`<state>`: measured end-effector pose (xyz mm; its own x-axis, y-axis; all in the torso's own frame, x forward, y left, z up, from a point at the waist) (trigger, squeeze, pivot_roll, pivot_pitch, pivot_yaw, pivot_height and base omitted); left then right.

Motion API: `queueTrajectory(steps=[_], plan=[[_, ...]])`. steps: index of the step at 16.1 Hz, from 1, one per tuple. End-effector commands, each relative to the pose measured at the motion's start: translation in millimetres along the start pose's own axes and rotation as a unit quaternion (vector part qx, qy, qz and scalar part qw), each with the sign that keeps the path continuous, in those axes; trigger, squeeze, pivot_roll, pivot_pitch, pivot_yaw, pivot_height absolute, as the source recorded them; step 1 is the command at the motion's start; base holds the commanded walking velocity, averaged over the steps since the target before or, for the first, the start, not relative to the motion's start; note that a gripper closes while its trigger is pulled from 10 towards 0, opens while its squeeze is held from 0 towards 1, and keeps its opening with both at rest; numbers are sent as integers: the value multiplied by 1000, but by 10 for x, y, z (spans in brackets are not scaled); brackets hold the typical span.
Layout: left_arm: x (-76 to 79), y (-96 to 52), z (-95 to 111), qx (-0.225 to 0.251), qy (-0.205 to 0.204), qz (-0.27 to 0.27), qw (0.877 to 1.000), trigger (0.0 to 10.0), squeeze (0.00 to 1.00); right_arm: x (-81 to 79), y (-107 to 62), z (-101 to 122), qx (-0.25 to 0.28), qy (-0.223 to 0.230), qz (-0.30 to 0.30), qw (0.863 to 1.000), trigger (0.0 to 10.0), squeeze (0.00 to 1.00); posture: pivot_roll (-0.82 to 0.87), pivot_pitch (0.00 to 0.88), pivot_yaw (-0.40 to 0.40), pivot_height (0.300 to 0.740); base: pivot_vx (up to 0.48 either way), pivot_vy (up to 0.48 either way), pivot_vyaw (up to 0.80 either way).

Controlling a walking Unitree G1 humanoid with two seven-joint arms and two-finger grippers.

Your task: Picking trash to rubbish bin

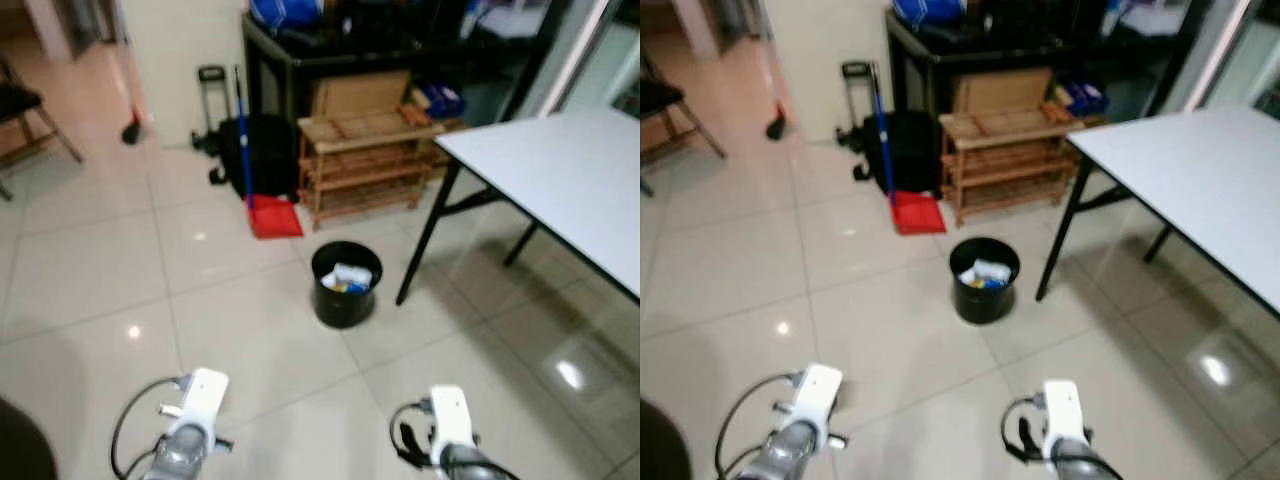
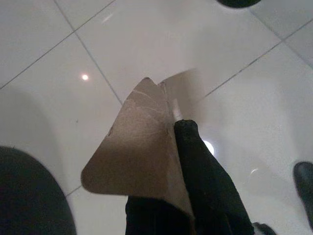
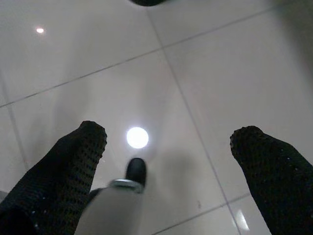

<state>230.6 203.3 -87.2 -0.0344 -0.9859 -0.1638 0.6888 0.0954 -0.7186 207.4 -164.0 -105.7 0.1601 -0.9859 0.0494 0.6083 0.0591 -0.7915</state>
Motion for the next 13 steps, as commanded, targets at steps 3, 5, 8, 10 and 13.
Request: queueTrajectory(steps=[3,5,8,10,13], plan=[[-119,-1,5,0,9,12,1000,10000,0,-83,21,86,13,4,10,1000,10000,0,0,37,-64,740,373,0,0],[-120,-1,9,0,9,13,1000,10000,0,-79,21,91,14,4,9,1000,10000,0,1,37,-65,740,368,0,0],[-126,-1,10,0,9,14,1000,10000,0,-80,22,98,15,3,10,1000,10000,0,1,37,-64,740,364,0,0],[-128,-1,9,0,9,14,1000,10000,0,-81,22,98,14,1,10,1000,10000,0,0,35,-64,740,368,0,0],[-130,-1,9,0,8,15,1000,10000,0,-78,22,97,14,0,11,1000,10000,0,5,37,-67,740,294,0,0]])
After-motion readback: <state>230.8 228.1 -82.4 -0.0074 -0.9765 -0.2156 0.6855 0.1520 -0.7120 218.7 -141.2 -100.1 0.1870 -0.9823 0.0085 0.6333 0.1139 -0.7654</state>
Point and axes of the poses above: a point about 5 cm out from each wrist's last joint towards the gripper, its own y axis pointing out of the wrist towards the gripper, its own z axis along the axis of the wrist's last joint, x = y × z, the point moved 3 cm from there along y, pointing out of the wrist towards the gripper, and after that the axes turned 9 degrees about -y, right-handed, at the moved point
